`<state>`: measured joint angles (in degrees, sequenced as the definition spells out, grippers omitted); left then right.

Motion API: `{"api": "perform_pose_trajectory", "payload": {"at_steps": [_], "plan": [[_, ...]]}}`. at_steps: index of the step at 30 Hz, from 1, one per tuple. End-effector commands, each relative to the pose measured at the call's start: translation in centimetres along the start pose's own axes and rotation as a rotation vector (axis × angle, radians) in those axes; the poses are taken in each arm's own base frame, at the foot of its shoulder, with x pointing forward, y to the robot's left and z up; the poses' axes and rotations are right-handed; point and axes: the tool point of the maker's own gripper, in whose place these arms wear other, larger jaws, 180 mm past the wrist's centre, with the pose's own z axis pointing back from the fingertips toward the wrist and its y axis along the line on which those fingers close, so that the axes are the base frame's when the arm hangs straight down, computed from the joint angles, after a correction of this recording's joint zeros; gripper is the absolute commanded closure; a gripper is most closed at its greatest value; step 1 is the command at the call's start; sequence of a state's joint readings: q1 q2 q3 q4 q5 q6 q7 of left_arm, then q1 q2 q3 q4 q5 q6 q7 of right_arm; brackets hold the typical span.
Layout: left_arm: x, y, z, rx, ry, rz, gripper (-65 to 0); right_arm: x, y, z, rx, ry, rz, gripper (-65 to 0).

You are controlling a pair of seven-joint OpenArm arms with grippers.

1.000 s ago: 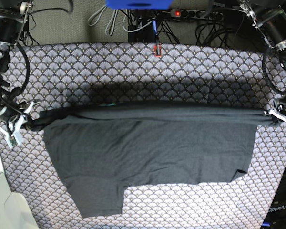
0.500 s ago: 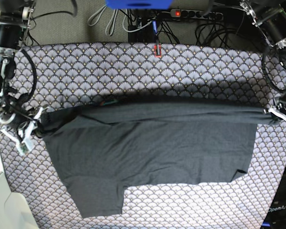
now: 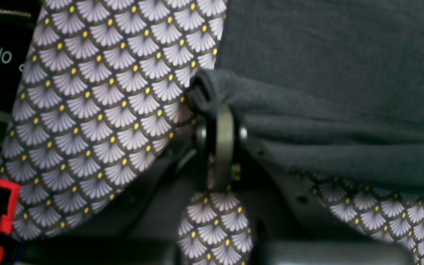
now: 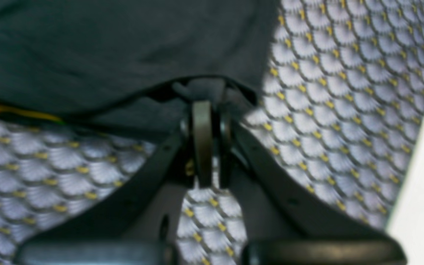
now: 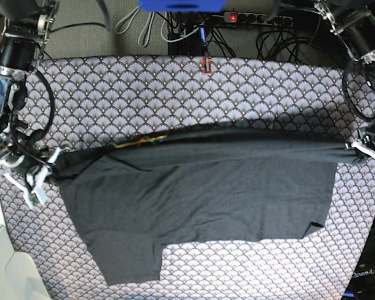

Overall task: Fold the T-shirt properly
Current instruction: 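Pull the held edge back toward the collar end, unfolding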

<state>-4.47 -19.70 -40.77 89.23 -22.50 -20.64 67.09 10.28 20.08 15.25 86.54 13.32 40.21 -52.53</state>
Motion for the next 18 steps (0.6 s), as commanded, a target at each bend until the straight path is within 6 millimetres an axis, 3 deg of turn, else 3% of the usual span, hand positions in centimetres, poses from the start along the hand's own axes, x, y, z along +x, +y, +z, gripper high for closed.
{"api": "perform_pose_trajectory", "payload": {"at_steps": [1,4,10,18], "plan": [[1.9,0.6,0.7,0.016,-0.056,-0.014,-0.5,1.0,-1.4,0.5,-0.035,-0.023,0.011,0.0],[1.9,0.6,0.7,0.016,-0.054,-0.014,-0.5,0.1,-1.9,0.4,-0.053,0.009,0.015,0.0],[1.8,0.6,0.7,0.016,-0.050,-0.014,-0.5,3.0,-4.5,2.2,-0.063,-0.138,-0.163,0.0],[0.8,0.7,0.8,0.017,-0.034,-0.020,-0.5,1.3,-0.2,0.2,0.035,0.012,-0.050,0.0]]}}
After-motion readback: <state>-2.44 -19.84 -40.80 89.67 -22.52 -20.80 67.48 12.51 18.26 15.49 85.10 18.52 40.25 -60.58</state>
